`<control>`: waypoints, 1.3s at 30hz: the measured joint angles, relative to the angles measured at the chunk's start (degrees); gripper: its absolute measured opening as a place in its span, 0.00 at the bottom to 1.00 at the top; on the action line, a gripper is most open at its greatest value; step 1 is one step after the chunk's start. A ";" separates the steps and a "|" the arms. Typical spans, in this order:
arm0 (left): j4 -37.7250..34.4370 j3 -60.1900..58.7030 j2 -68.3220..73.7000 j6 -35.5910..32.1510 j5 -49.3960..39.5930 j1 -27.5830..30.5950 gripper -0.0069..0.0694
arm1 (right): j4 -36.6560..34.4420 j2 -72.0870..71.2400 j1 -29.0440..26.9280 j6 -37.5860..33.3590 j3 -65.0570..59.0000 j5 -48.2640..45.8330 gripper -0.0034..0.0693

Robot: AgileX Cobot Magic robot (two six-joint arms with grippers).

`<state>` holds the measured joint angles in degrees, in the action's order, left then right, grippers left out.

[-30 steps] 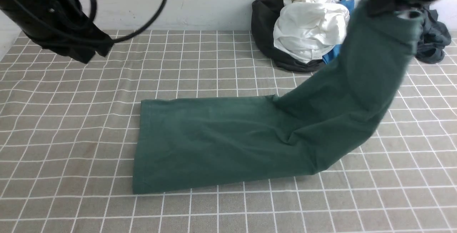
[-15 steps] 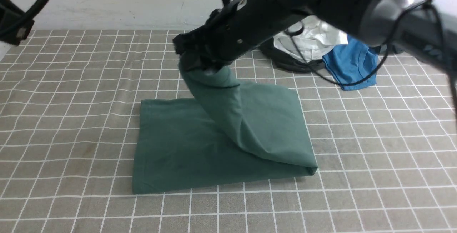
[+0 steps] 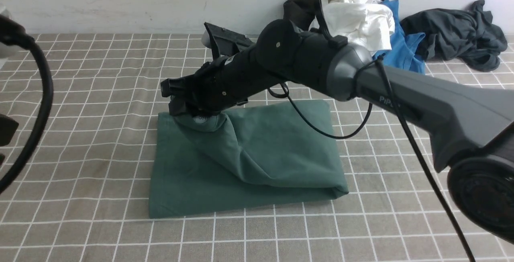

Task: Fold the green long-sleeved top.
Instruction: Use the right arm to drag the right edge of the fabric to the left and folds it over the left edge

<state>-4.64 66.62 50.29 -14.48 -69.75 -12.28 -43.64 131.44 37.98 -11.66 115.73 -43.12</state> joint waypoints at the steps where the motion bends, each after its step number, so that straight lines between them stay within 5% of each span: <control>1: 0.11 -0.09 -0.12 0.00 0.32 -0.36 0.08 | -0.42 -0.03 0.00 -0.28 0.00 0.00 0.27; 6: 1.61 -0.26 -0.12 0.00 1.00 -1.67 0.08 | 0.79 -0.03 0.00 -0.86 4.03 -3.50 0.63; 11: 2.21 -0.26 -0.12 0.00 1.00 -1.73 0.08 | 12.28 -0.25 0.00 0.14 9.74 -11.66 0.78; 14: 2.21 -0.26 -0.12 0.00 1.00 -1.73 0.08 | 20.83 -0.42 0.00 2.65 10.49 -14.36 0.74; 18: 2.21 -0.26 -0.12 0.00 1.00 -1.73 0.08 | 33.28 1.33 -0.05 9.18 10.53 -16.78 0.53; 25: 2.21 -0.26 -0.12 0.00 1.00 -1.73 0.08 | 29.54 7.32 1.85 8.51 10.60 -25.27 0.09; 39: 2.21 -0.26 -0.12 0.00 1.07 -1.73 0.08 | 32.14 7.95 8.77 4.43 10.93 -27.42 0.03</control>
<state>-2.43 66.36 50.17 -14.48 -68.68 -14.00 -11.50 139.39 46.75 -7.23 126.66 -70.54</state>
